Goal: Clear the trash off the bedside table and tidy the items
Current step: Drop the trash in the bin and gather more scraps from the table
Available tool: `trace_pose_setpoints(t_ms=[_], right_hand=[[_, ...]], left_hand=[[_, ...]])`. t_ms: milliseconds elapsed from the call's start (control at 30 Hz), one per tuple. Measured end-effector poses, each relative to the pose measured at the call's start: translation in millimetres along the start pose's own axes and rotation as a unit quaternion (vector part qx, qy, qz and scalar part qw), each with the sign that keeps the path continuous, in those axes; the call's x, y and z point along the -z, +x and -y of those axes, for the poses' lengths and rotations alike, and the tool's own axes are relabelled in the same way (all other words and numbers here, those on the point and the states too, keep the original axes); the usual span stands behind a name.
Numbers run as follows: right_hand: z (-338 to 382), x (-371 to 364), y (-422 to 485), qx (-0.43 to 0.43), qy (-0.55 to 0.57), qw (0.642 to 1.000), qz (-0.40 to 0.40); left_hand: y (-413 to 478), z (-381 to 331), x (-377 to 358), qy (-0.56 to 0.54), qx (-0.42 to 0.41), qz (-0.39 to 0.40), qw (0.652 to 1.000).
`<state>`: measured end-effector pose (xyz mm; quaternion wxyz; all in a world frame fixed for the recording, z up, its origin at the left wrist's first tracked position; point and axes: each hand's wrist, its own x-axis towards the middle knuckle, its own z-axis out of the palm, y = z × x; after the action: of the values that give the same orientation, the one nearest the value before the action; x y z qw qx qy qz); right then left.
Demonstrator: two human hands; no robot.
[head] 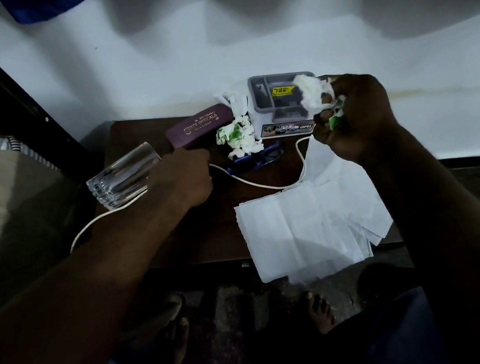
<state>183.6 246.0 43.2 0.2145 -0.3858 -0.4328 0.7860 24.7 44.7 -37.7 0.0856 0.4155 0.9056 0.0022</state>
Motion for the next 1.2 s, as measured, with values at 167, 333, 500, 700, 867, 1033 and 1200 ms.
trace_pose_setpoints(t_ms=[167, 333, 500, 700, 867, 1033, 1200], right_hand=[[6.6, 11.0, -1.3, -0.083, 0.044, 0.992, 0.084], [4.3, 4.4, -4.7, -0.091, 0.114, 0.989, 0.034], [2.9, -1.7, -10.1, -0.106, 0.14, 0.984, 0.034], [-0.2, -6.1, -6.0, -0.118, 0.133, 0.981, 0.078], [-3.0, -11.0, 1.4, -0.098, 0.049, 0.986, 0.124], [-9.8, -17.9, 0.6, -0.076, -0.029, 0.988, 0.129], [-12.6, -23.4, -2.7, -0.07, -0.055, 0.987, 0.137]], left_hand=[[-3.7, -7.7, -11.0, 0.008, 0.004, -0.048, 0.999], [-2.8, -11.1, -10.5, 0.032, 0.018, -0.043, 0.998], [-4.0, -15.2, -5.8, 0.05, 0.017, -0.012, 0.999], [6.0, -8.1, 19.2, -0.076, 0.039, 0.003, 0.996], [13.9, 11.3, 53.8, -0.378, 0.081, -0.038, 0.922], [12.4, 19.4, 52.3, -0.318, 0.038, 0.001, 0.947], [1.9, 17.6, 19.9, -0.018, -0.02, 0.009, 1.0]])
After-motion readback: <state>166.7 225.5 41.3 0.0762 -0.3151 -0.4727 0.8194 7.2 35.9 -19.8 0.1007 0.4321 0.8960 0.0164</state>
